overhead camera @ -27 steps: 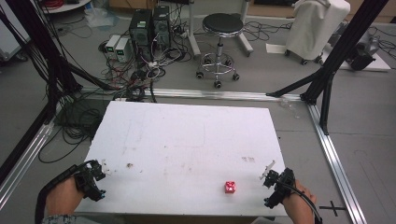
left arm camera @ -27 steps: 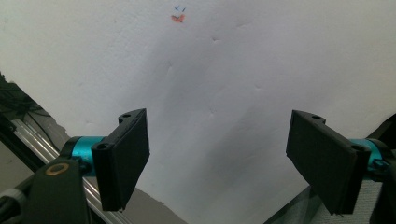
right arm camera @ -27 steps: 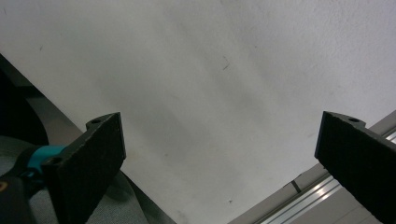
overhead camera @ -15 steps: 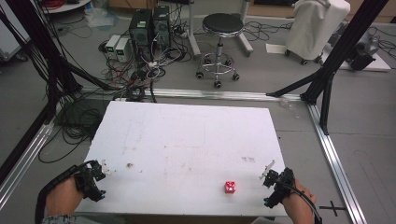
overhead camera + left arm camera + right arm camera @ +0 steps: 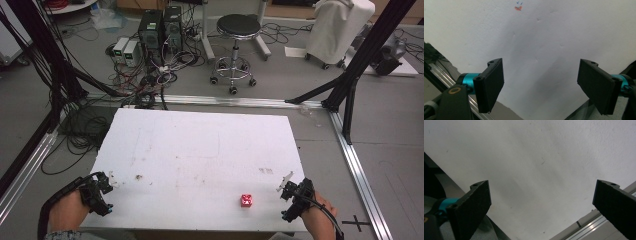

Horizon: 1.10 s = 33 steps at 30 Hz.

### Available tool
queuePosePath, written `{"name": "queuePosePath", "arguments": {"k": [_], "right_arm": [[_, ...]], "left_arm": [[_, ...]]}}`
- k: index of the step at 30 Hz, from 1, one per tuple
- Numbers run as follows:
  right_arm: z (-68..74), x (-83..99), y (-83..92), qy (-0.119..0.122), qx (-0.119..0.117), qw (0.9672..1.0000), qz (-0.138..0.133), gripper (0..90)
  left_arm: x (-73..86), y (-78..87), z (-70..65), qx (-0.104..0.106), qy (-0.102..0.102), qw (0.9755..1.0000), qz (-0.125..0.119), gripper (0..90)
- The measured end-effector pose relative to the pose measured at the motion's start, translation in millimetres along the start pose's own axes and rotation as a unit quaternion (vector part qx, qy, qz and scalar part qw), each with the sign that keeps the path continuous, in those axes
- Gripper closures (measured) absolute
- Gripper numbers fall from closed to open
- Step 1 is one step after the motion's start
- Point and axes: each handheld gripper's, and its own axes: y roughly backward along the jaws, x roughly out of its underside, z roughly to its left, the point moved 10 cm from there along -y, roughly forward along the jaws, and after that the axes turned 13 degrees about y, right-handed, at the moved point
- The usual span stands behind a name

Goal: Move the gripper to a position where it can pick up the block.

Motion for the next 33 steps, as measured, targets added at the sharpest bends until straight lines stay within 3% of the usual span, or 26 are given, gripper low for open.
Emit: {"name": "queuePosePath", "arguments": {"k": [14,18,24,33], "right_arm": [[-3.0,-8.2,-0.8,0.024,0.008,0.9997,-0.003,1.1],[0.4,-18.9,-2.0,0.052,0.009,0.9986,-0.005,1.0],[4.2,-29.0,-0.9,0.073,0.007,0.9973,-0.007,1.1],[13.7,-40.0,-5.0,0.117,-0.014,0.993,-0.001,1.1]], "left_arm": [[0.1,-0.8,1.3,-0.003,0.005,1.0,-0.004,21.7],[-0.6,-0.2,1.6,-0.003,0.005,1.0,-0.005,21.6],[0.4,-0.3,2.2,-0.003,0.007,1.0,-0.005,21.6],[0.8,0.7,3.6,-0.005,0.01,0.9999,-0.005,21.7]]}}
